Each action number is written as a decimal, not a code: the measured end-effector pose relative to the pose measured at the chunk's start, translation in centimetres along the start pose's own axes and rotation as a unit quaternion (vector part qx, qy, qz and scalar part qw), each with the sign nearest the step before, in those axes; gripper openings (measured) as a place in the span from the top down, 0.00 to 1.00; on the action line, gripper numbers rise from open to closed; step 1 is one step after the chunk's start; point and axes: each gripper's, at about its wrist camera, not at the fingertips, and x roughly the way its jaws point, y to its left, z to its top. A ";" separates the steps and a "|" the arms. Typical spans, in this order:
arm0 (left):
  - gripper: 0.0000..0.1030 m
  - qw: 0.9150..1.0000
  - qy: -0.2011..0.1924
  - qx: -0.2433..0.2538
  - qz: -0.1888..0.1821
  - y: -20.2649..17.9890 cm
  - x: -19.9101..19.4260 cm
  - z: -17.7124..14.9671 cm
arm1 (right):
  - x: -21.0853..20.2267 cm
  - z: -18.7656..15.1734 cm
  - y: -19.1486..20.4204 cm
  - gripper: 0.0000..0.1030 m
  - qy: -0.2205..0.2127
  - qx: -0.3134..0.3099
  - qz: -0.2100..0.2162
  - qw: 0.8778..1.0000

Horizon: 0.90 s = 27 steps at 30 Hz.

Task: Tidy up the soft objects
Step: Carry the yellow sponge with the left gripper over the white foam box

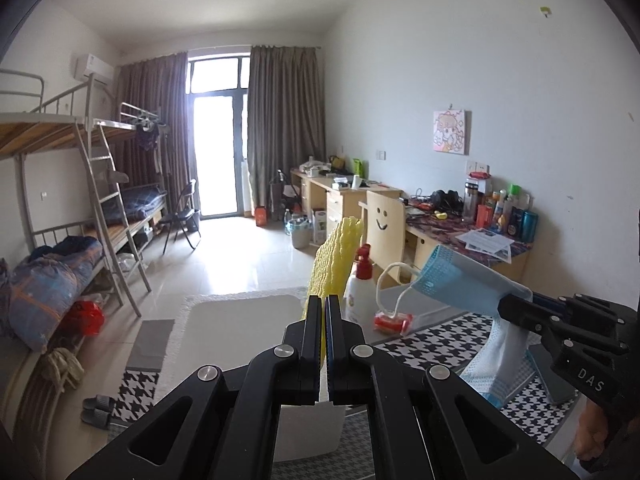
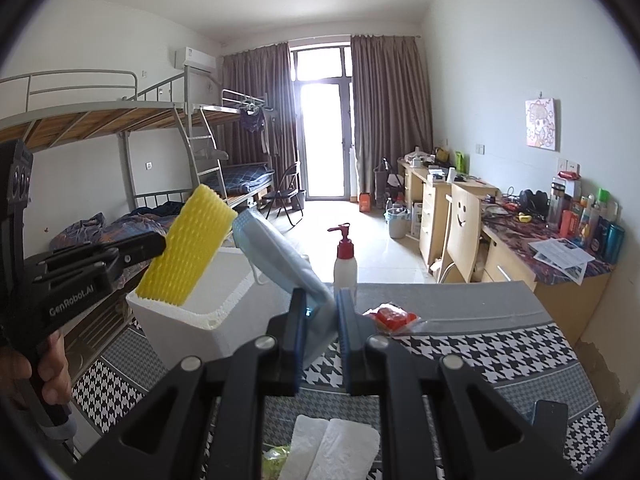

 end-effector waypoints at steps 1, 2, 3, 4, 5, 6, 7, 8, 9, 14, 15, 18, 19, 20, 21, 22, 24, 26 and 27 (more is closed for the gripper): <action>0.99 1.000 0.000 -0.002 0.004 0.0 0.1 0.0 | 0.1 0.2 0.1 0.82 0.000 0.000 0.002 1.000; 0.99 1.000 0.000 -0.002 0.007 0.2 0.2 0.0 | 0.2 0.2 0.2 0.82 0.000 -0.001 0.003 1.000; 0.99 1.000 0.000 -0.003 0.011 0.3 0.2 0.0 | 0.3 0.3 0.3 0.82 0.001 -0.001 0.005 1.000; 0.99 1.000 0.000 -0.005 0.016 0.5 0.3 0.1 | 0.5 0.4 0.4 0.82 0.003 0.000 0.010 1.000; 0.99 1.000 0.001 -0.008 0.019 0.8 0.5 0.1 | 0.6 0.5 0.5 0.82 0.007 0.001 0.017 1.000; 0.99 1.000 0.002 -0.011 0.021 1.0 0.6 0.1 | 0.8 0.6 0.7 0.82 0.010 -0.001 0.020 1.000; 0.99 1.000 0.004 -0.014 0.025 1.3 0.8 0.1 | 0.9 0.7 0.9 0.82 0.009 -0.004 0.020 1.000; 0.99 0.999 0.006 -0.017 0.030 1.6 1.0 0.1 | 1.0 0.9 1.1 0.82 0.007 -0.007 0.020 1.000; 0.99 0.999 0.008 -0.019 0.033 1.8 1.1 0.1 | 1.1 1.1 1.3 0.82 0.008 -0.007 0.022 1.000; 0.99 0.998 0.022 -0.030 0.046 3.1 2.2 -0.1 | 1.7 1.6 1.8 0.82 0.015 -0.007 0.040 0.999; 0.99 0.998 0.026 -0.032 0.047 3.3 2.5 -0.1 | 1.8 1.7 1.9 0.82 0.015 -0.008 0.042 0.999; 0.99 0.997 0.038 -0.034 0.051 3.6 3.5 -0.1 | 2.2 1.9 2.2 0.82 0.016 -0.010 0.043 0.999; 0.99 0.997 0.042 -0.036 0.051 3.7 3.8 -0.2 | 2.3 1.9 2.2 0.82 0.017 -0.010 0.043 0.999; 0.99 0.997 0.049 -0.037 0.050 3.9 4.2 -0.2 | 2.5 2.0 2.3 0.82 0.018 -0.011 0.042 0.999; 0.99 0.997 0.054 -0.039 0.049 3.9 4.5 -0.3 | 2.6 2.0 2.4 0.82 0.019 -0.012 0.040 0.999; 0.99 0.996 0.060 -0.045 0.048 4.1 4.9 -0.4 | 2.7 2.0 2.4 0.82 0.019 -0.012 0.040 0.999; 0.98 0.996 0.064 -0.047 0.050 4.5 5.2 -0.6 | 3.0 2.2 2.6 0.82 0.021 -0.013 0.040 0.999; 0.98 0.995 0.072 -0.050 0.052 4.9 5.7 -0.7 | 3.0 2.0 2.5 0.82 0.023 -0.013 0.039 0.999; 0.98 0.994 0.076 -0.052 0.054 5.0 6.0 -0.8 | 3.1 2.0 2.4 0.82 0.024 -0.013 0.038 0.999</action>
